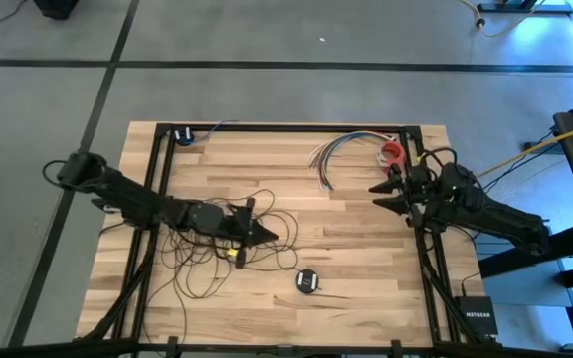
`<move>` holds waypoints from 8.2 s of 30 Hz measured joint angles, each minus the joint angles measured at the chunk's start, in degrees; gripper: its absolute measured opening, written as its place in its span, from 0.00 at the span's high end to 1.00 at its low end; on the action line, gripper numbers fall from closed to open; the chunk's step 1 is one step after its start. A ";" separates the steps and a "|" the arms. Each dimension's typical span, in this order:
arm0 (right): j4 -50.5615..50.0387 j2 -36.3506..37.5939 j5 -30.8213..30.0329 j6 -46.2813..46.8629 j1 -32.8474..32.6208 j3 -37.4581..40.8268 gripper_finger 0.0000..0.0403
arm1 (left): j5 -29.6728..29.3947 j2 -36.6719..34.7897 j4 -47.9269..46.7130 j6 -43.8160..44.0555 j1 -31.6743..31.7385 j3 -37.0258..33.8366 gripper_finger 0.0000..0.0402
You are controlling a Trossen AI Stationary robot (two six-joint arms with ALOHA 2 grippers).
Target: Coiling cords
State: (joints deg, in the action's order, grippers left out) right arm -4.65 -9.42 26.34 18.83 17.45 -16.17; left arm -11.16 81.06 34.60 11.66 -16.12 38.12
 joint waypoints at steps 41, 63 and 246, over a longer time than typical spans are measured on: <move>-1.05 -16.03 -26.42 -5.93 -34.72 -6.51 0.55 | -7.12 25.33 -31.56 -18.80 -10.88 34.04 0.54; -2.94 -16.01 -33.38 -7.58 -34.70 -6.51 0.55 | -24.43 40.47 -25.27 -34.84 -15.53 33.98 0.62; 13.41 -48.86 -51.84 -23.67 -48.17 -17.13 0.98 | -14.50 36.26 -21.94 21.69 -10.36 30.67 0.85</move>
State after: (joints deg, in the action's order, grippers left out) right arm 8.76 -58.28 -25.50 -4.84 -30.72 -33.30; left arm -25.66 117.33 12.66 33.34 -26.48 68.79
